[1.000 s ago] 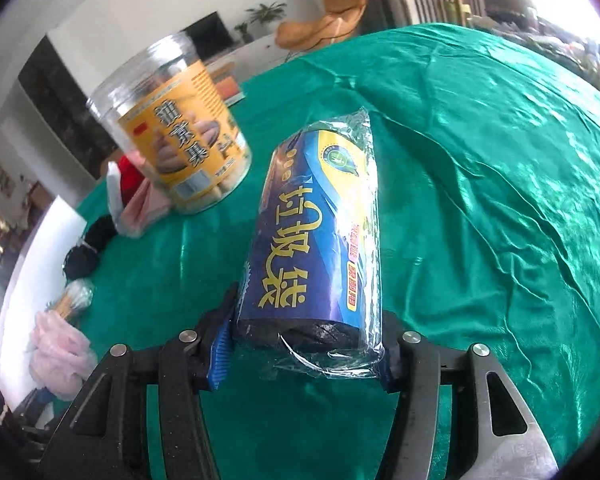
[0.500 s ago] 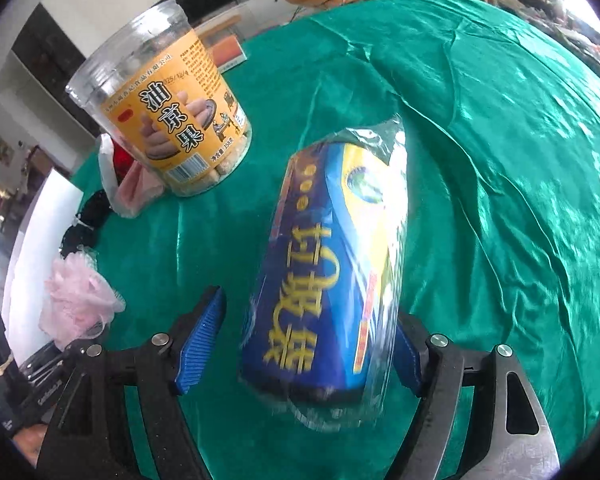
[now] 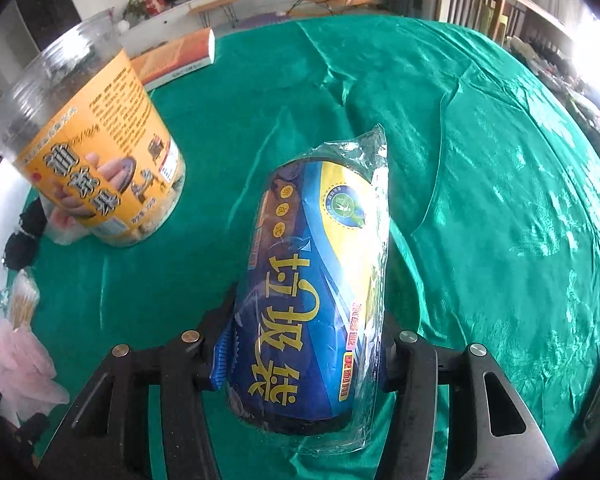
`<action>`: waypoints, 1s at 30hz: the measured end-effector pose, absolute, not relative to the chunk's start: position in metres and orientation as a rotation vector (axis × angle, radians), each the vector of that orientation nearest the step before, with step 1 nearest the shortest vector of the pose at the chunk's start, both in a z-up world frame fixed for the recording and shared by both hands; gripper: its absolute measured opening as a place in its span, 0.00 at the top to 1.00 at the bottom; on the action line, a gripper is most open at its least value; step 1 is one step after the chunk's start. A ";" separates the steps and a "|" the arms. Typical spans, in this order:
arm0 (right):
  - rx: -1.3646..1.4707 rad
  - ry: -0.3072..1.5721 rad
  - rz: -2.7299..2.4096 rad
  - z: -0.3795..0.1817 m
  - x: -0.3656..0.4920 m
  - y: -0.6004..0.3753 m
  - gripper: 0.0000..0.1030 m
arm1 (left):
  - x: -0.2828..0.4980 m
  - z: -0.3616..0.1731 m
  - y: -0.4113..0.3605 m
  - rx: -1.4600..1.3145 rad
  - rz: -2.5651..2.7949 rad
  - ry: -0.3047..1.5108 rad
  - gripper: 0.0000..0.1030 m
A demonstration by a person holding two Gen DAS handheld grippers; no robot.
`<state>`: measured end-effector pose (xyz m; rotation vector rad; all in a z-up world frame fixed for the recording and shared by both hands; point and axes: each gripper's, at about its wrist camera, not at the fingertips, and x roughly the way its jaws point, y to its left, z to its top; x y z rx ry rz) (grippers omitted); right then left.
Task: Organize soft objects
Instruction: 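Carry the puff and roll over the white box and open both tools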
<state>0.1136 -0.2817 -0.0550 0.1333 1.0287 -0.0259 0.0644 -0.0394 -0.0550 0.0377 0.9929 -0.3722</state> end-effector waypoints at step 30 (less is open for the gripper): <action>0.043 0.892 0.677 0.147 0.103 0.014 0.49 | 0.015 0.085 0.259 -0.186 0.150 0.768 0.70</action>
